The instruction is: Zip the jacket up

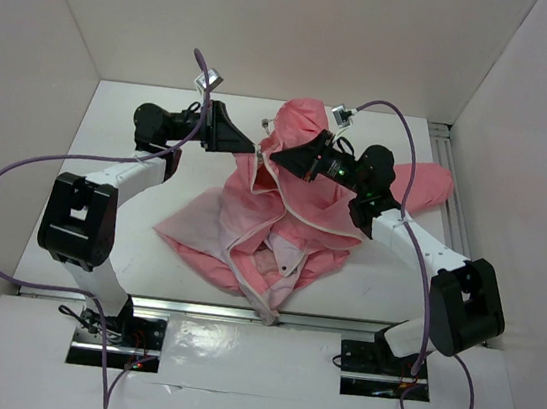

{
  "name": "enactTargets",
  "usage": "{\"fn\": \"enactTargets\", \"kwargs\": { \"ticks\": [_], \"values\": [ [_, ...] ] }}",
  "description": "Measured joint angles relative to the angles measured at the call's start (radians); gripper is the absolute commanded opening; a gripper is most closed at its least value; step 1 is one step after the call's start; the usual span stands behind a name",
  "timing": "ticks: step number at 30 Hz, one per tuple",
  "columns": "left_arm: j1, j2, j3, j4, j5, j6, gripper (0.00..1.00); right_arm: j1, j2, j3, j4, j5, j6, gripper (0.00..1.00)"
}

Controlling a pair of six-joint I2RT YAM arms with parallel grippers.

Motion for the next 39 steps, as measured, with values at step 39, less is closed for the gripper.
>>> {"fn": "enactTargets", "kwargs": {
  "ticks": [39],
  "values": [
    [0.000, 0.011, 0.000, 0.004, 0.000, 0.000, 0.00, 0.000, -0.002, 0.000, -0.040, -0.026, -0.027, 0.00]
  ]
}}
